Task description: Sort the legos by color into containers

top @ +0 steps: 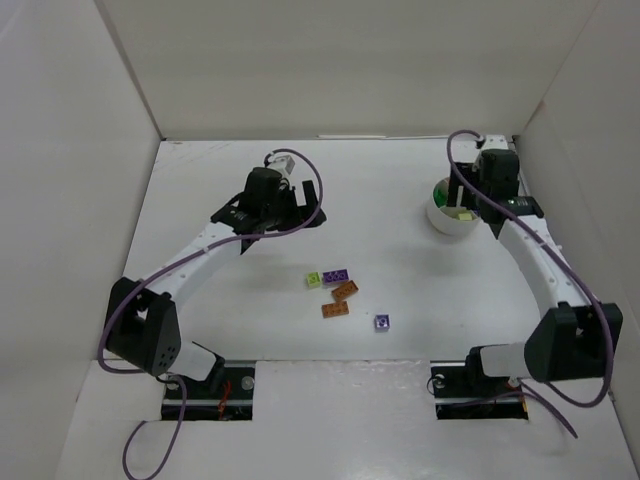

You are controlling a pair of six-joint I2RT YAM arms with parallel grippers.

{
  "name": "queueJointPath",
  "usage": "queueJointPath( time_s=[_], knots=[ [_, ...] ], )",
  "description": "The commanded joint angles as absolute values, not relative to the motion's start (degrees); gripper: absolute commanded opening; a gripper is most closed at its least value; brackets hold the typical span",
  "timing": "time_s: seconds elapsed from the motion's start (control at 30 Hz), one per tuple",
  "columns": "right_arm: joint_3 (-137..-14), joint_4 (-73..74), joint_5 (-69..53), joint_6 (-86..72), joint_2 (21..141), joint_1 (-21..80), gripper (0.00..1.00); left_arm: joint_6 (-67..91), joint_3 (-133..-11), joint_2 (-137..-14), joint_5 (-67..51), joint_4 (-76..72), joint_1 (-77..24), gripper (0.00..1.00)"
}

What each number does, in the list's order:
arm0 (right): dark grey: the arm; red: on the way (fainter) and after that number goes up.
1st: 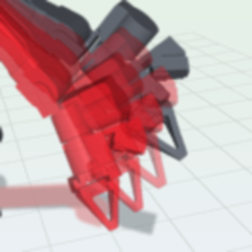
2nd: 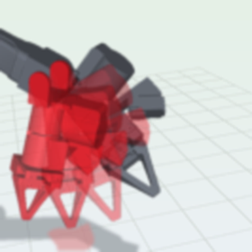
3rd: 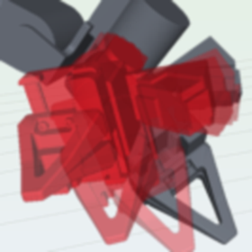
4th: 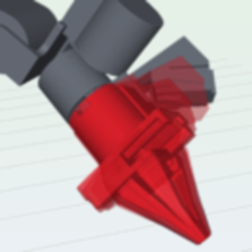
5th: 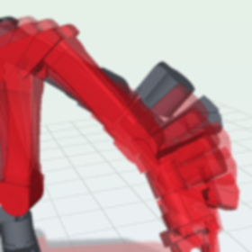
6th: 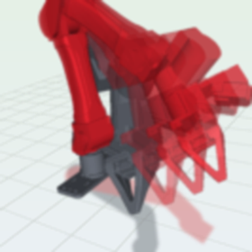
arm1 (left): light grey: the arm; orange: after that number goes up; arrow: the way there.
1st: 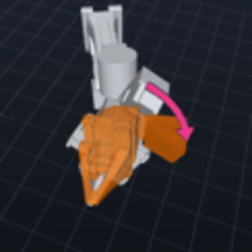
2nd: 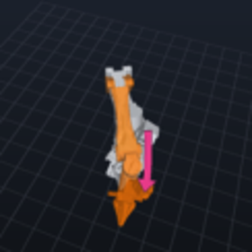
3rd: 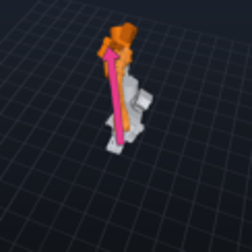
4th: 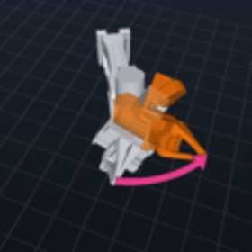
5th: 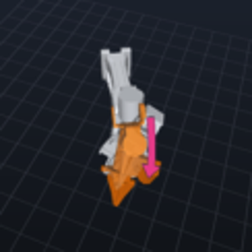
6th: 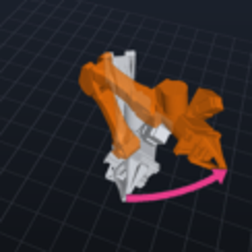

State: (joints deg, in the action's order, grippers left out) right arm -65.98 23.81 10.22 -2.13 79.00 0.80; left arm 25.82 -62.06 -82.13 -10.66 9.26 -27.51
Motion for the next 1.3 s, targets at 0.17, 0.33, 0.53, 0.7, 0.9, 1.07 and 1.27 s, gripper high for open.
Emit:
queueJointPath(
  time_s=[0.17, 0.33, 0.53, 0.7, 0.9, 1.07, 1.27],
  knots=[
    [-58.1, 15.6, -3.9, 6.1, 71.9, 29.9, 0.97, 31.3, -53.4, -70.9, -11.3, 8.1, -27.2, 0.99],
    [-57.3, 12.6, -4.1, 12.5, 76.4, 47.5, 0.98, 35.9, -46.9, -62.8, -6.1, 11.1, -27.2, 0.99],
    [-59.7, 10.3, -4.1, 16.3, 86.1, 51.3, 0.98, 41.9, -40.3, -52.4, -0.7, 14.4, -27.2, 0.99],
    [-62.4, 9.9, -2.5, 18.2, 93.2, 51.9, 0.98, 43.7, -37.9, -48.4, -0.7, 16.4, -27.2, 0.99],
    [-63.0, 9.2, -1.5, 18.7, 97.6, 51.9, 0.97, 43.6, -37.9, -48.4, -0.1, 17.7, -27.2, 0.99],
    [-64.7, 9.2, 0.9, 18.1, 102.4, 51.9, 0.88, 42.5, -39.2, -50.3, 0.5, 17.7, -27.2, 0.99],
    [-65.7, 9.2, 4.7, 17.5, 104.7, 51.9, 0.7, 41.3, -40.3, -51.9, 1.1, 17.7, -27.2, 0.99]
  ],
)
